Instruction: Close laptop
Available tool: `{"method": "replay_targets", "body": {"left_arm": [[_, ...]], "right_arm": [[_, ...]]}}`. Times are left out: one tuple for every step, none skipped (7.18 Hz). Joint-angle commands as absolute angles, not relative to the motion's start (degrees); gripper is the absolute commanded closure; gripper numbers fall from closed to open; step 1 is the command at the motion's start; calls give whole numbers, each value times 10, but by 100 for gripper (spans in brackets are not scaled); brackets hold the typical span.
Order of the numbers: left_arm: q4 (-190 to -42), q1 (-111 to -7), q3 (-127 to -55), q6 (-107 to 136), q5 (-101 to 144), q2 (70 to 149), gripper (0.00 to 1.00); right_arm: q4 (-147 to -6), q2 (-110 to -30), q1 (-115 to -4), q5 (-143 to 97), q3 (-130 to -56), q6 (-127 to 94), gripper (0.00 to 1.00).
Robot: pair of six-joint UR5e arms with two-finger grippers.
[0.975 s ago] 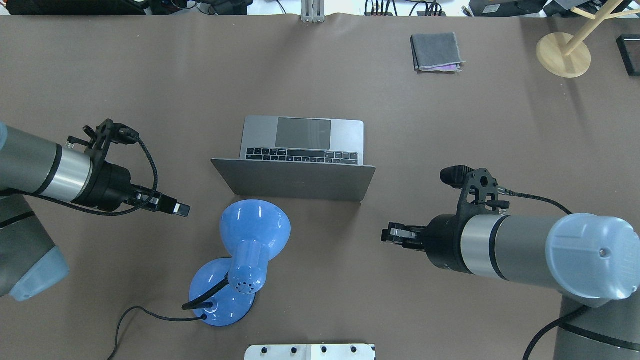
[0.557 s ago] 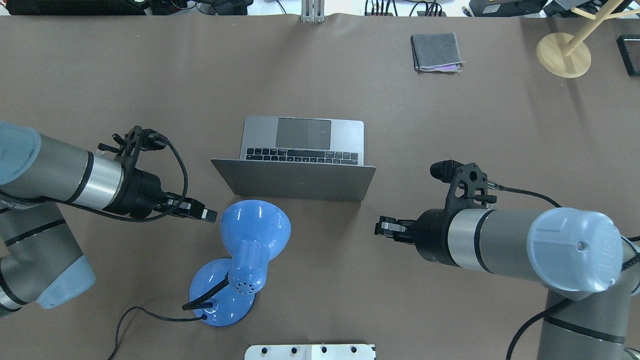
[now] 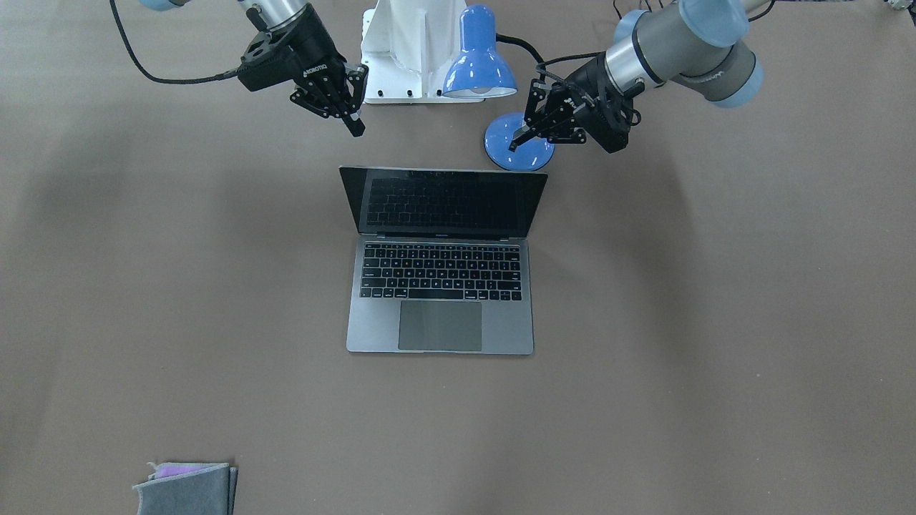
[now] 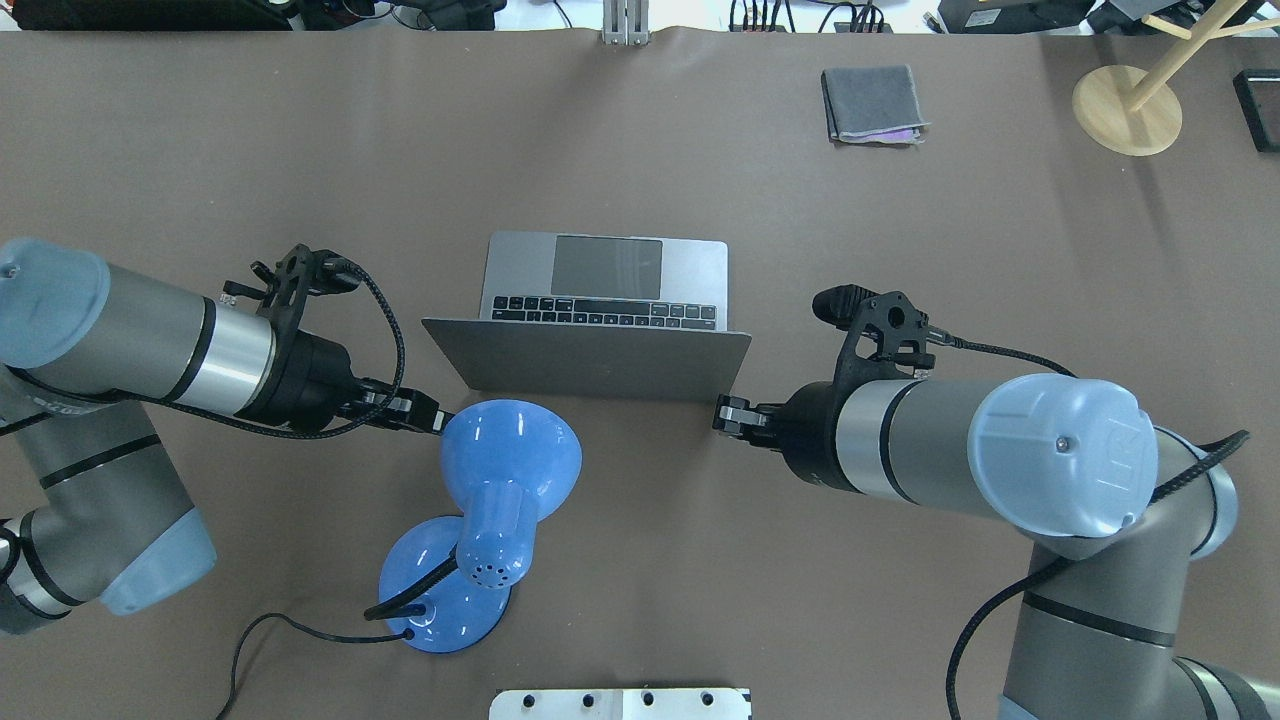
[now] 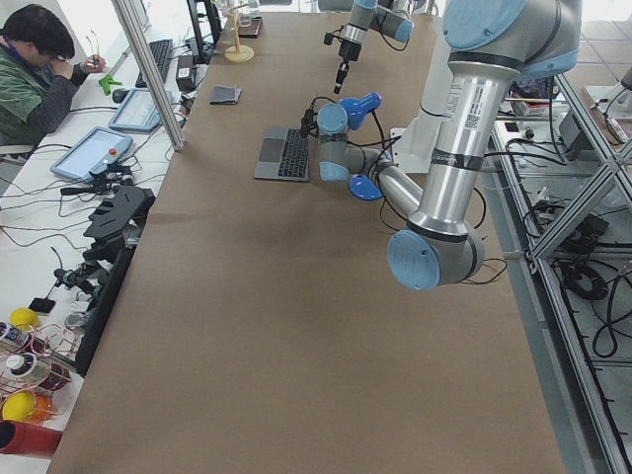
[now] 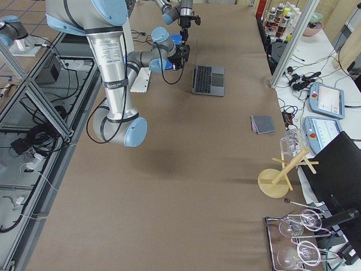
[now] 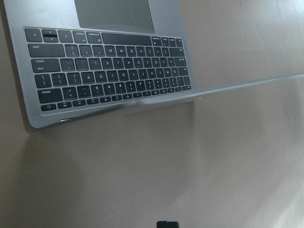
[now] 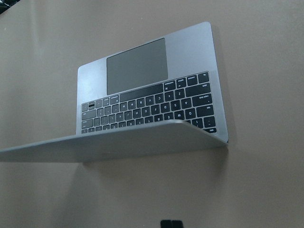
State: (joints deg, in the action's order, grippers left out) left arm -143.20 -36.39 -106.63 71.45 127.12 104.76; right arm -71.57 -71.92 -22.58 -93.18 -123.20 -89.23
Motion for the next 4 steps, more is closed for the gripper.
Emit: {"method": "replay_targets", "body": {"left_arm": [[-1428, -383, -1065, 715, 1270, 1058, 100], [-1426, -398, -1062, 715, 1270, 1062, 100], [-1426, -408, -1056, 715, 1270, 1062, 100], [-1425, -416, -1047, 715, 1270, 1071, 100]], "right_arm": [[-717, -718, -234, -933, -1230, -891, 100], [-718, -717, -237, -933, -1225, -891, 100], [-717, -710, -238, -933, -1216, -891, 100], [-717, -701, -240, -933, -1207, -891, 100]]}}
